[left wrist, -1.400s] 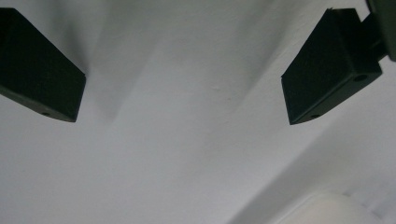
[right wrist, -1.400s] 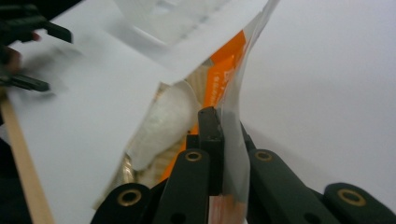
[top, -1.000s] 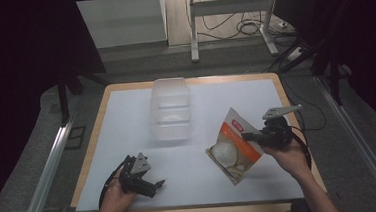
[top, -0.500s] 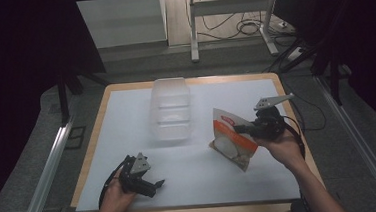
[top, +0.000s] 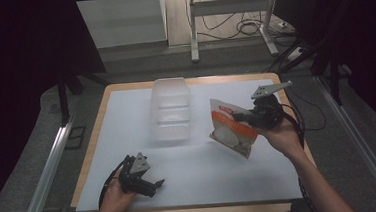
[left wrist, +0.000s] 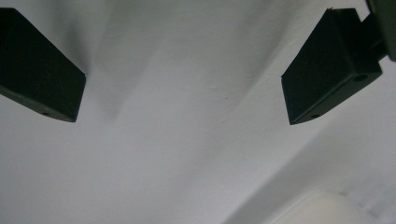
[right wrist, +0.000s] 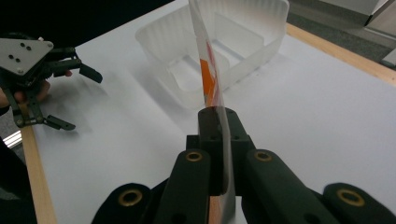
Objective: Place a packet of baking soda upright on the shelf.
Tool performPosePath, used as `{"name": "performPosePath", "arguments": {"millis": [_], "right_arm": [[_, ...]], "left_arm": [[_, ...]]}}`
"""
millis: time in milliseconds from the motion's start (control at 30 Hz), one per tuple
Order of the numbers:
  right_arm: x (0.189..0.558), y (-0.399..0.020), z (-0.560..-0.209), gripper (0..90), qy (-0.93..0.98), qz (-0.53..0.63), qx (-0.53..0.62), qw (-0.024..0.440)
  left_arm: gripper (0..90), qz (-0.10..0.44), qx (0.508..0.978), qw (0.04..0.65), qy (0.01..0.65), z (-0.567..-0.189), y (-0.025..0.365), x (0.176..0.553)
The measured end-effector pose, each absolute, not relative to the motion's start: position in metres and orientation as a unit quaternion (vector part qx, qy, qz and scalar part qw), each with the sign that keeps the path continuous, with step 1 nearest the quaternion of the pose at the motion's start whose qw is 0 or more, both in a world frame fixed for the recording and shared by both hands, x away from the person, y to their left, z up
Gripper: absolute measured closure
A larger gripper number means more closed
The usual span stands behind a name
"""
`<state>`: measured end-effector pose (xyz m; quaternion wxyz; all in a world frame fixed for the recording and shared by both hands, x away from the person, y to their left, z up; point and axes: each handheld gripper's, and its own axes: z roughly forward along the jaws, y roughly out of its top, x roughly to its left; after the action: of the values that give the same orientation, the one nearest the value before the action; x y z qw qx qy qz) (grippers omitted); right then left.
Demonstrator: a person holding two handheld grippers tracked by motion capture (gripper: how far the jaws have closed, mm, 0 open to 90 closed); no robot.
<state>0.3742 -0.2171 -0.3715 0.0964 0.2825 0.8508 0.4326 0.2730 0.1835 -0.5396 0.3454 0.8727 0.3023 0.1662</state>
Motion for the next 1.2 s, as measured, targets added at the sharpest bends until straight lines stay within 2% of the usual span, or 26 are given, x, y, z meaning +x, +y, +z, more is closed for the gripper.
{"name": "performPosePath", "arguments": {"millis": [567,1200], "right_arm": [[0.396,-0.191,-0.347,89.2,0.852,0.439,0.258,0.119],[0.415,-0.162,-0.334,89.2,0.853,0.446,0.244,0.122]], "left_arm": [[0.0,0.155,0.862,0.373,0.306,-0.536,0.188,0.273],[0.0,0.152,0.84,0.416,0.315,-0.531,0.196,0.273]]}}
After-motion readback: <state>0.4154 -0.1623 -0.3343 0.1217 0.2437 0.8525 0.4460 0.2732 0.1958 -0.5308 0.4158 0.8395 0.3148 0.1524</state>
